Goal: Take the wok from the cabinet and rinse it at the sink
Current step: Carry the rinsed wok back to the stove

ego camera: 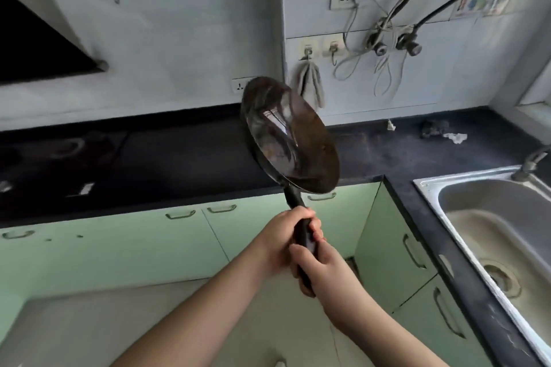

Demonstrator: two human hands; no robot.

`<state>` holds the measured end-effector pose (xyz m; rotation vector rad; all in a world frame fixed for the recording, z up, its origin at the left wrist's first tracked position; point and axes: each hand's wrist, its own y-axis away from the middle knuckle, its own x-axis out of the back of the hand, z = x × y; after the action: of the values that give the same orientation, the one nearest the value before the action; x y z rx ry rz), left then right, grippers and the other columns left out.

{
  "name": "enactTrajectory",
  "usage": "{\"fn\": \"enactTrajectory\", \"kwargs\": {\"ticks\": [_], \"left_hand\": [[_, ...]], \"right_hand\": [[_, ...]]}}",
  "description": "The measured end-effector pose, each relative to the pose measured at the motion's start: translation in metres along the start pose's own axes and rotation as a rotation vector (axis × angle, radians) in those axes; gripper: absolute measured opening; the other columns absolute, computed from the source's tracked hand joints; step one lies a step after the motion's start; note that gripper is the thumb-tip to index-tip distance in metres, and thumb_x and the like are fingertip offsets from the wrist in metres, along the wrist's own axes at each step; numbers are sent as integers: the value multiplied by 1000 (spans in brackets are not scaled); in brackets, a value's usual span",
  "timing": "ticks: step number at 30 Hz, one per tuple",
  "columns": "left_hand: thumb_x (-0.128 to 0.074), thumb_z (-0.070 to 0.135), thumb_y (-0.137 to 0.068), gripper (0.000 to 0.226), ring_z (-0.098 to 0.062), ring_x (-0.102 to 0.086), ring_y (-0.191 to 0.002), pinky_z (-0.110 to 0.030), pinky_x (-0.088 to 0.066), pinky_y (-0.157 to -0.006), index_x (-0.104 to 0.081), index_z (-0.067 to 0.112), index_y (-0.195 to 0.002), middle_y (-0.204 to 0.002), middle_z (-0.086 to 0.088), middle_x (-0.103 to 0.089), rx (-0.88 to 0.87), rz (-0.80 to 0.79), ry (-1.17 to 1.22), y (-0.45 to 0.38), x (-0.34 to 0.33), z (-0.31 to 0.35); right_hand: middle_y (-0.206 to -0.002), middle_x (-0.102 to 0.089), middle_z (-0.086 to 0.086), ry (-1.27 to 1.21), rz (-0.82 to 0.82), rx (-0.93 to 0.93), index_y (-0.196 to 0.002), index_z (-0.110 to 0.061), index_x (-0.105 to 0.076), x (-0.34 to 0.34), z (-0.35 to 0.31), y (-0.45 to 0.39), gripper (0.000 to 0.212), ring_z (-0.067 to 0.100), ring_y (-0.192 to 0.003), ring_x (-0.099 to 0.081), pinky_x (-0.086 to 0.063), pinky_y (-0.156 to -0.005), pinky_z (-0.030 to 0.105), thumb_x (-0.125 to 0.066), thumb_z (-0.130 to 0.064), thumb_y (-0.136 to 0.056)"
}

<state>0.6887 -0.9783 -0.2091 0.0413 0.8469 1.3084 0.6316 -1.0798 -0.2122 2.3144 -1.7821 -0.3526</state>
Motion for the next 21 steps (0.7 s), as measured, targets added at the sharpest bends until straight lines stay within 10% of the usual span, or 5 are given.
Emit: {"fn": "enactTrajectory", "kwargs": {"ticks": [7, 13, 21], "left_hand": [[-51, 16, -92, 21, -22, -68, -87, -35, -50, -86, -62, 2, -81, -80, -10, -70, 3, 320, 186, 51, 52, -2], [-68, 30, -87, 28, -29, -64, -76, -37, -53, -76, -53, 6, -86, -76, -14, -67, -34, 492, 306, 99, 117, -1], [-55, 30, -95, 34, -21, -65, -87, -33, -49, -85, -54, 0, -112, -92, -10, -68, -169, 386, 138, 175, 230, 24]], "right_hand": [[-58, -60, -3, 343, -232, 53, -83, -11, -54, -40, 7, 2, 10, 9, -44, -52, -41, -47, 15, -54, -17, -90], [-72, -63, -3, 557, -402, 91, -102, -23, -50, -100, 20, 3, 13, 4, -46, -55, -43, -46, 14, -55, -27, -90], [-67, -65, -1, 641, -537, 170, -100, -25, -49, -216, 17, -10, 11, 2, -49, -60, -44, -49, 12, -56, -24, -91]]}}
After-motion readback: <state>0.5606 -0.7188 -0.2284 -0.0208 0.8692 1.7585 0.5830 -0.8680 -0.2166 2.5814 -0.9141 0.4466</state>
